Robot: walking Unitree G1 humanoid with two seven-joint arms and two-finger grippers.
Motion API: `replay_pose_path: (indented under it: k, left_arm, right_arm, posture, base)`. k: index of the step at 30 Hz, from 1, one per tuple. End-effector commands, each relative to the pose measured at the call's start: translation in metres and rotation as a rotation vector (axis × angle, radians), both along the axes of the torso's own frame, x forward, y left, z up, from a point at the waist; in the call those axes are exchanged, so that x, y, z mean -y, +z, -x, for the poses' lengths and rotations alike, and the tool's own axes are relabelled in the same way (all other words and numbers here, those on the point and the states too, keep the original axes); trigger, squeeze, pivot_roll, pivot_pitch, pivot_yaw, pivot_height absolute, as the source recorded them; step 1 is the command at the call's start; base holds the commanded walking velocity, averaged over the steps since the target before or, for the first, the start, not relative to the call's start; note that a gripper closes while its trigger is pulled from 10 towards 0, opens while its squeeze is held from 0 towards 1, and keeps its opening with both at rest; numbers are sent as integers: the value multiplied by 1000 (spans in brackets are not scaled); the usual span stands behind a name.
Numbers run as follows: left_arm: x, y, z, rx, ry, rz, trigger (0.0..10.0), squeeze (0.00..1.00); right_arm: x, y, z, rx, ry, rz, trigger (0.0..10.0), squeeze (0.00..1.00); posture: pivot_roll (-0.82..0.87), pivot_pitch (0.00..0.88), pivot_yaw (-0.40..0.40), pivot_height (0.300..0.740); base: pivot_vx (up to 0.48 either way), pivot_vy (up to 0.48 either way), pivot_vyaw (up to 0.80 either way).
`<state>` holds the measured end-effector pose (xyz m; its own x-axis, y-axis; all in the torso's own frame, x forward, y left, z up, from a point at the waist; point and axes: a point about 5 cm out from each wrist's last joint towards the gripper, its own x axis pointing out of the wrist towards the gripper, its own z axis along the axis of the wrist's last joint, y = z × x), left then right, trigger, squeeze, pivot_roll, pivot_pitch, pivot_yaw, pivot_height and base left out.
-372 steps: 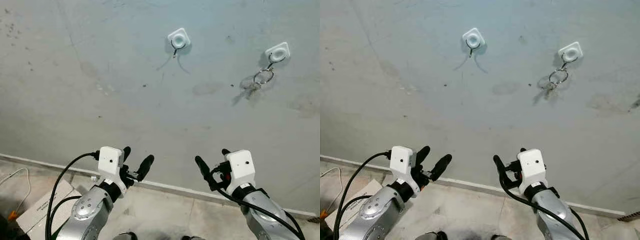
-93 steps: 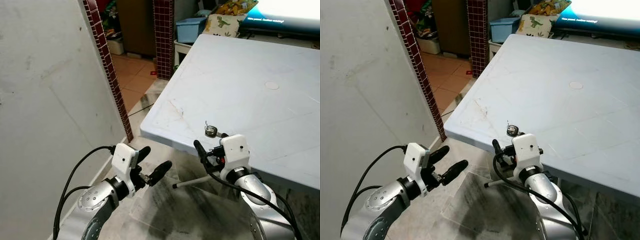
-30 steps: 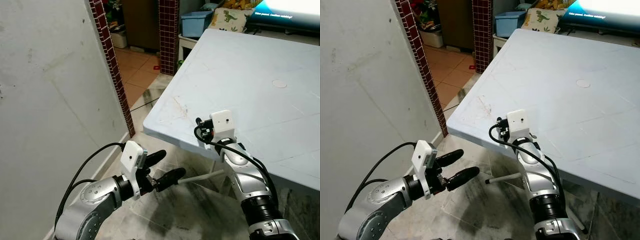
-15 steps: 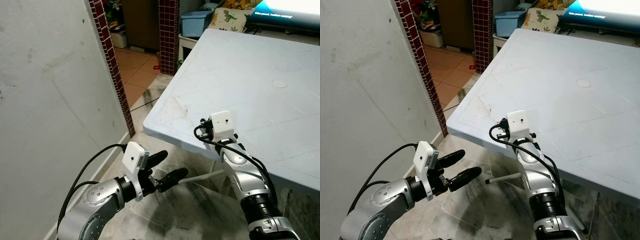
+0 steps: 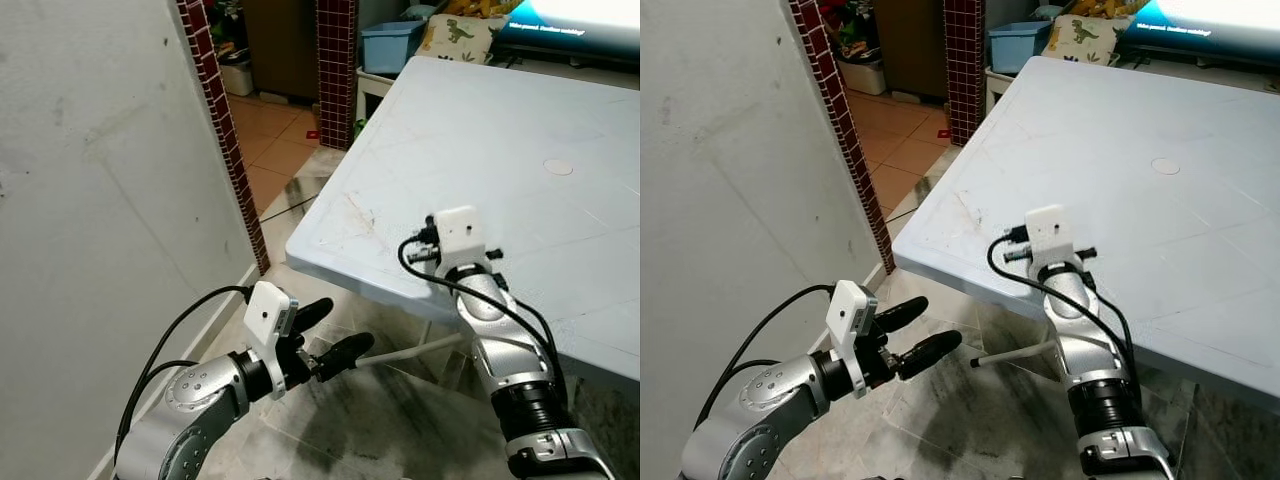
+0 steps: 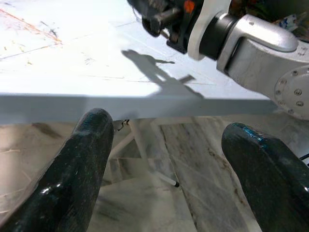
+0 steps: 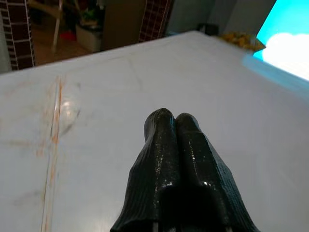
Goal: Hang keys on a hook
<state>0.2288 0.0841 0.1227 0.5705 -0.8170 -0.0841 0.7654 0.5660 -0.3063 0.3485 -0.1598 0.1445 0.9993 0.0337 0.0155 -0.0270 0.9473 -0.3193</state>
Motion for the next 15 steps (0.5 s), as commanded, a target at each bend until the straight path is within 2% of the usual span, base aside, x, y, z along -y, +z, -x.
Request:
replay_pose_path:
  k: [1,3,6,7,8,9,10,12,15]
  left_arm:
    - [-1,-1,-1,7,1,-19,10000,0]
    - [-1,0,-1,8,1,-20,10000,0]
    - [-1,0,-2,12,2,-23,10000,0]
    - [-1,0,-2,12,2,-23,10000,0]
    - [-1,-1,-2,13,3,-25,10000,0]
    - [-1,-1,-2,14,4,-25,10000,0]
    - [-1,-1,-2,14,4,-26,10000,0]
    - [-1,-1,-2,14,4,-26,10000,0]
    - [0,-2,-2,14,8,-28,10000,0]
  right_arm:
    - [-1,9,-1,44,1,8,0,0]
    - [-1,11,-1,55,-3,13,0,0]
    - [0,20,-1,130,-15,101,0,0]
    - [0,20,-1,130,-15,101,0,0]
    - [-1,24,0,163,-11,163,0,0]
    - [-2,27,1,190,-7,238,3961,0]
    - [-2,26,1,184,-5,244,10000,0]
    - [-2,26,1,184,-5,244,10000,0]
    - [3,11,2,93,-25,227,10000,0]
  posture:
    - [-55,91,92,740]
    - [-55,91,92,740]
    - [-55,91,92,740]
    - [-55,91,92,740]
    - [-53,88,92,740]
    - [-53,86,90,740]
    - [-53,86,90,740]
    - [-53,86,90,740]
    - [-51,84,86,740]
  base:
    - [0,0,0]
    - [0,0,0]
    - [0,0,0]
    - [0,0,0]
    - [0,0,0]
    - [0,0,0]
    - [0,0,0]
    - [0,0,0]
    - [0,0,0]
